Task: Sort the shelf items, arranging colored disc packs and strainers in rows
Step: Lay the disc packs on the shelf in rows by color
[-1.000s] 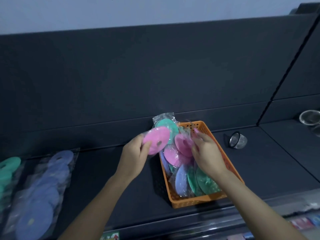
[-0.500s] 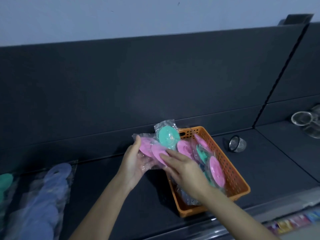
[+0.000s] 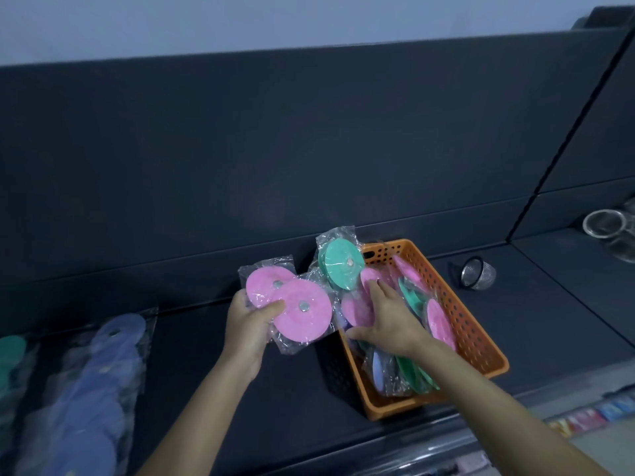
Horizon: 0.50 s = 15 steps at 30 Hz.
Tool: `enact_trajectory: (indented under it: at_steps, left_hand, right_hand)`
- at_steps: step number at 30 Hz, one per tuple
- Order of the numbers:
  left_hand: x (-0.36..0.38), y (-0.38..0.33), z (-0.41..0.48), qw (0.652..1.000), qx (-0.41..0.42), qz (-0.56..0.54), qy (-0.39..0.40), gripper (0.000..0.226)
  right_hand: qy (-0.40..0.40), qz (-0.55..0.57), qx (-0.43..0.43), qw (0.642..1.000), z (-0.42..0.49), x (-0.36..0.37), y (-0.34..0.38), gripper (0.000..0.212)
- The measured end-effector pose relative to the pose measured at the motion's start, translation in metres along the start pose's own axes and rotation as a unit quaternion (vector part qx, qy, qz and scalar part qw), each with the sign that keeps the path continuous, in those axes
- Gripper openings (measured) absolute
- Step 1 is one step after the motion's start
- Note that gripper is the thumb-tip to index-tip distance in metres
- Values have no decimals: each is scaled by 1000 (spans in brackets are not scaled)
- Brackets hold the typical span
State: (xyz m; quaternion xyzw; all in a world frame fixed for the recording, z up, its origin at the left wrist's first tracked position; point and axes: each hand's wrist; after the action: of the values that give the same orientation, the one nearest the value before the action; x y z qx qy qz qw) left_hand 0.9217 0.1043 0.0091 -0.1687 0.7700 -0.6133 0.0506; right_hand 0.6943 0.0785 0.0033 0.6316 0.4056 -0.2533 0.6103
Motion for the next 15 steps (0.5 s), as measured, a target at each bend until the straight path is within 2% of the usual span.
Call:
enact_trajectory:
  at_steps: [2,3,6,8,10,15]
  left_hand:
    - [-2,2,1,1000,-3,2,2,32]
    - [-3,2,0,1000,-4,3,4,33]
    - [-8,3,-1,1000,-4,-3,7,35]
    - [-11,3,-2,1000,-1,-13,7,31]
    - [-12,3,-3,1000,3,-18,5,31]
    - [-11,2,-8,1000,4,-21,-3,29]
  right_hand:
    - [6,-12,11,1000,4,0,0,97]
    - [6,-17,11,1000,6,-1,0,85]
    - [10,-32,-1,999,7,-9,3,29]
    - [-14,-34,-4,999,8,-17,2,12]
    - [-47,-38,4,998,7,-23,3,7]
    - [-69,-8,11,997,1,-17,5,42]
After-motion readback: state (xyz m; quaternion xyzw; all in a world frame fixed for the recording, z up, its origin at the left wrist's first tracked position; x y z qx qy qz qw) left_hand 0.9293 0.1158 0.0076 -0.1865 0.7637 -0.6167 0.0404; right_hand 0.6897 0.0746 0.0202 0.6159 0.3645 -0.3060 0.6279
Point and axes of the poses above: each hand's wrist, its own z-axis towards the middle knuckle, its own x-axis out of the palm, y = z × x, and after that the axes turned 3 degrees about z, right-handed
